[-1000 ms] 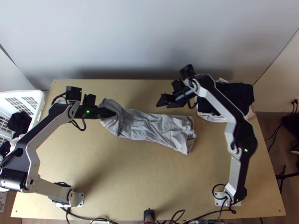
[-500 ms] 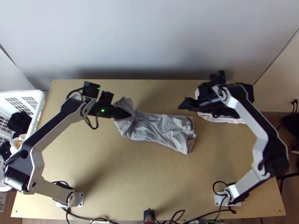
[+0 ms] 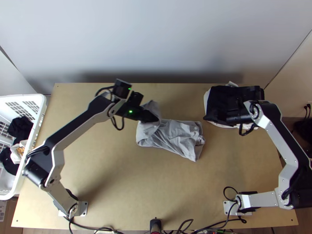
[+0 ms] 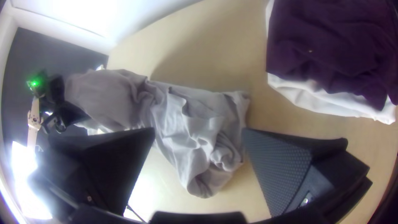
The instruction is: Fold the t-shirt
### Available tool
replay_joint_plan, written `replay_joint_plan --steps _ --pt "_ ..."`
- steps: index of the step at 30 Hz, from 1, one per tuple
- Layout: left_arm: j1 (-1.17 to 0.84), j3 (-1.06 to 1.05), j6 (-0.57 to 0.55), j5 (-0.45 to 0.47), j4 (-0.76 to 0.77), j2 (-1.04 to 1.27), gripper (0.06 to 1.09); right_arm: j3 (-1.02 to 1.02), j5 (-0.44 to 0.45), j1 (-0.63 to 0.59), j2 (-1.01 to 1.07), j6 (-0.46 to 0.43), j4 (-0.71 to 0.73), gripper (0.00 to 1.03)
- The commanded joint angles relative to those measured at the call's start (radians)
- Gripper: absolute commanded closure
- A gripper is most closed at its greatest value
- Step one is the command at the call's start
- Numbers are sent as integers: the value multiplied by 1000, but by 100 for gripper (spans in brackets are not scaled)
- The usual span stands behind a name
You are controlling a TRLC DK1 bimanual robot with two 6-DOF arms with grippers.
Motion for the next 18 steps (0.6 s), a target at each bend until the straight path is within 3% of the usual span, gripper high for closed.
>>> replay_joint_plan --steps 1,18 --pt "-85 116 -11 -8 -4 100 105 -62 1 -70 -58 -6 14 6" --pt "-284 335 -8 -17 -62 351 105 -131 -1 -201 -96 -15 40 6"
